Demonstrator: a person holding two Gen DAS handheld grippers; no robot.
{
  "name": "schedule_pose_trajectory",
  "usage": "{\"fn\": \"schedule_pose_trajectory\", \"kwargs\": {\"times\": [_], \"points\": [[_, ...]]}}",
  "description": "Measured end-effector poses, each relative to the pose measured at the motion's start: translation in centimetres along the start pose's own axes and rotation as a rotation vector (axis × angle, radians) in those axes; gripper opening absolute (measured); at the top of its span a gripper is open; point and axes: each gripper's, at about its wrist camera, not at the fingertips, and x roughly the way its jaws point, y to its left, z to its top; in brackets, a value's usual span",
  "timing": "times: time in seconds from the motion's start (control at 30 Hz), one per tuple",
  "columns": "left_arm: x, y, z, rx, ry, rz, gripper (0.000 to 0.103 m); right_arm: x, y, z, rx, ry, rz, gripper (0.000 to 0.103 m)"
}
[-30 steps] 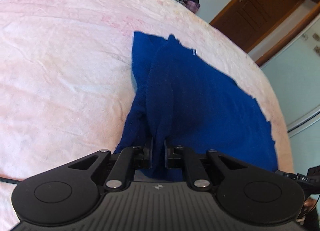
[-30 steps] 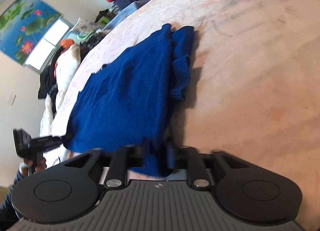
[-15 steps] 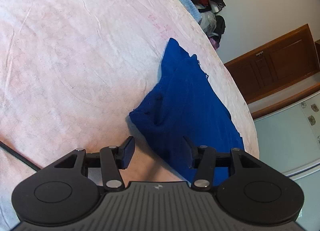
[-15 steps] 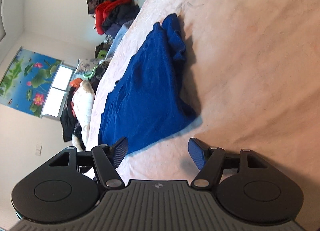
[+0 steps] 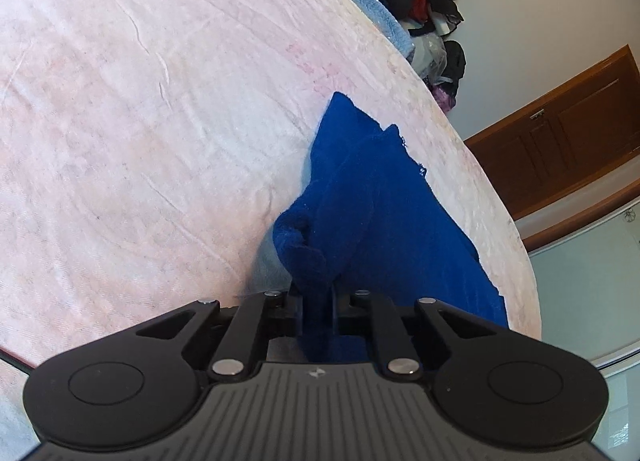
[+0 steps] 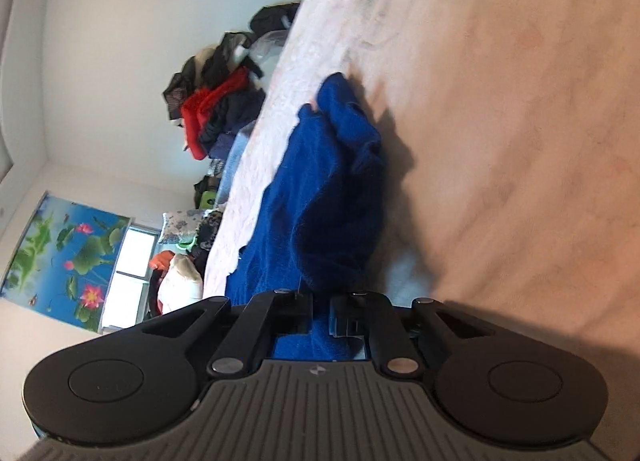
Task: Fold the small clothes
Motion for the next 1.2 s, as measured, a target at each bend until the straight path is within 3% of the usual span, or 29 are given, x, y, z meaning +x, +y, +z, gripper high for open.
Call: {"fn": "schedule_pose_trajectory", "kwargs": {"times": [0.2, 0.33, 0.5, 0.6, 0.73, 0.93, 1.0, 1.03, 1.07, 1.13, 1.2], "points": [[-2.4, -0.3, 0.4, 0.049, 0.010, -0.029, 0.009, -1.6, 1.7, 0.9, -0.068, -0.013, 0.048, 0.012], [-5.9, -1.0, 0.2, 0.087, -0.033, -0.069, 0.006, -3.5, 2.5, 1.3, -0.088, -0.021, 0.080, 0.010], [-7.9, -0.1, 0.1, 0.141, -0.042, -0.063, 0.002, -4.8, 1.2, 1.1, -0.088, 0.010, 0.047, 0.010], [-7.5, 0.5, -0.1, 0.176, 0.000, -0.052, 0.003, -5.1, 0.1, 1.2, -0.041, 0.035, 0.007, 0.019], [-6.8, 0.9, -0.5, 0.207, -0.032, 0.005, 0.003, -6.4, -0.4, 1.5, -0.028, -0.025, -0.006, 0.060], [-4.6, 0.4, 0.0, 0.219, -0.057, 0.092, 0.009, -5.3, -1.1, 3.6, -0.012, -0.030, -0.033, 0.063], [-4.1, -0.6, -0.2, 0.266, -0.075, 0.129, 0.019, -4.2, -1.3, 4.1, -0.008, -0.001, -0.062, 0.063], [-3.9, -1.2, -0.4, 0.295, -0.091, 0.140, 0.034, -3.6, -1.4, 4.1, -0.010, 0.009, -0.061, 0.063], [-3.9, -1.9, -0.7, 0.324, -0.113, 0.147, 0.058, -3.1, -1.4, 4.2, -0.013, 0.020, -0.056, 0.063], [-3.9, -3.2, -1.3, 0.384, -0.179, 0.144, 0.078, -1.9, -1.3, 4.1, -0.012, 0.046, -0.043, 0.063], [-3.5, -4.1, -1.6, 0.432, -0.197, 0.126, 0.078, -1.3, -0.8, 3.9, -0.026, 0.046, -0.049, 0.063]]}}
